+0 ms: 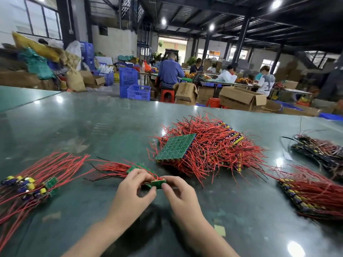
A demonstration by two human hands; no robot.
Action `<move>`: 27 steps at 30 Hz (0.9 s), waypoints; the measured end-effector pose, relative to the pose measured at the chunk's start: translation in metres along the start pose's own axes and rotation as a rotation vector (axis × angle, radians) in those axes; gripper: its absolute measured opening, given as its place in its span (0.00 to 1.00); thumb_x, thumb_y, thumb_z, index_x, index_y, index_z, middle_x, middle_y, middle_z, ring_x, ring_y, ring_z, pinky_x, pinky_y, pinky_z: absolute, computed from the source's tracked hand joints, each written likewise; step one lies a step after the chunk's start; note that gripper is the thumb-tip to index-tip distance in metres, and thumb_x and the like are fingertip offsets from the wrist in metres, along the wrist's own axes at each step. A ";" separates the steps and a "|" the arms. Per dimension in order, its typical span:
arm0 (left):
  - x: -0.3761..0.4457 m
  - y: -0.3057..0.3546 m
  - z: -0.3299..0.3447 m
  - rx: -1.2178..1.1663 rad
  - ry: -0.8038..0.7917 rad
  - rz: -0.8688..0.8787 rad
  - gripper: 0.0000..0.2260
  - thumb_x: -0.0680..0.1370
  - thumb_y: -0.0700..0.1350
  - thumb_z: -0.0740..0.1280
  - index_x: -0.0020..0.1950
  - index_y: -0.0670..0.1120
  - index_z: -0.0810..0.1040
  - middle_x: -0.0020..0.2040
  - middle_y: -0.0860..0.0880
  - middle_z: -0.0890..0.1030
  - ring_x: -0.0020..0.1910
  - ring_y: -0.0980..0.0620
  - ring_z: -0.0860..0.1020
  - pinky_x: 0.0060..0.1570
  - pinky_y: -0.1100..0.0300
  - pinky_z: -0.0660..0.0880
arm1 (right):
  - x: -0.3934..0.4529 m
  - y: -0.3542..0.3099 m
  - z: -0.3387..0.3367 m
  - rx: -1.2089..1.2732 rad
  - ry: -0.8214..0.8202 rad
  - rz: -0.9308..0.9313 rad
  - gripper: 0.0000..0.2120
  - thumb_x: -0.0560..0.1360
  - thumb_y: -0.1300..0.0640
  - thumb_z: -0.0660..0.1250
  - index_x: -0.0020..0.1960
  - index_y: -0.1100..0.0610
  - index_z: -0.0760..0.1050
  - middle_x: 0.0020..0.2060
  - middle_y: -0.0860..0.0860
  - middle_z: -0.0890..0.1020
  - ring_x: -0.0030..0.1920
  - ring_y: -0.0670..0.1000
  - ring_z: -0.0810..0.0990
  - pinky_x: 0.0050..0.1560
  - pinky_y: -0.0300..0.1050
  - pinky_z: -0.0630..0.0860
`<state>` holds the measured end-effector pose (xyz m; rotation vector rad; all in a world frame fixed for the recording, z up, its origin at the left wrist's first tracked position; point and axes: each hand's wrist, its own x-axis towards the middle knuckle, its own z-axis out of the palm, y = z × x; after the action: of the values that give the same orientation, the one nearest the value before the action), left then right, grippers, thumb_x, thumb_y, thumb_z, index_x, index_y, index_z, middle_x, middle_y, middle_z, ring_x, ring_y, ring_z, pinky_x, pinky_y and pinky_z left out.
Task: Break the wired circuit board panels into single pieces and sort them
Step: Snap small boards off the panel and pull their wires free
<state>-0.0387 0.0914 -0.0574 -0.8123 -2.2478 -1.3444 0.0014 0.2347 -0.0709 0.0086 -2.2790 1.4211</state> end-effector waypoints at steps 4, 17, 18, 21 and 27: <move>-0.007 0.001 0.002 -0.053 0.030 -0.009 0.05 0.69 0.38 0.72 0.45 0.41 0.81 0.46 0.51 0.79 0.46 0.61 0.75 0.49 0.73 0.69 | -0.001 -0.003 -0.004 0.035 -0.007 0.025 0.08 0.74 0.63 0.69 0.53 0.57 0.80 0.46 0.48 0.84 0.47 0.44 0.81 0.51 0.33 0.74; -0.007 0.014 -0.008 -0.217 0.005 -0.209 0.17 0.65 0.35 0.78 0.38 0.58 0.82 0.38 0.60 0.83 0.35 0.59 0.80 0.38 0.71 0.74 | -0.006 -0.017 -0.009 0.057 -0.100 0.011 0.13 0.73 0.67 0.67 0.46 0.50 0.82 0.41 0.46 0.85 0.42 0.38 0.78 0.48 0.34 0.75; -0.006 0.014 -0.009 -0.247 0.002 -0.226 0.18 0.65 0.34 0.78 0.37 0.59 0.83 0.38 0.59 0.84 0.35 0.59 0.81 0.39 0.72 0.74 | -0.006 -0.017 -0.008 0.067 -0.095 0.014 0.11 0.73 0.67 0.68 0.47 0.53 0.83 0.40 0.46 0.85 0.41 0.37 0.78 0.47 0.33 0.74; -0.006 0.012 -0.010 -0.343 0.005 -0.275 0.18 0.65 0.33 0.77 0.35 0.58 0.84 0.37 0.55 0.85 0.36 0.58 0.82 0.40 0.71 0.76 | -0.009 -0.020 -0.008 0.081 -0.066 0.000 0.11 0.73 0.67 0.68 0.46 0.52 0.83 0.39 0.43 0.84 0.40 0.37 0.79 0.47 0.32 0.74; -0.011 0.011 -0.004 -0.372 0.103 -0.252 0.15 0.64 0.31 0.77 0.37 0.52 0.85 0.38 0.52 0.85 0.37 0.54 0.83 0.42 0.66 0.78 | -0.014 -0.022 -0.004 0.048 0.030 -0.032 0.10 0.73 0.66 0.70 0.44 0.51 0.83 0.38 0.42 0.85 0.39 0.35 0.78 0.46 0.32 0.74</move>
<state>-0.0233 0.0888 -0.0549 -0.5673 -2.1025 -1.9152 0.0209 0.2248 -0.0558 0.0382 -2.2111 1.4493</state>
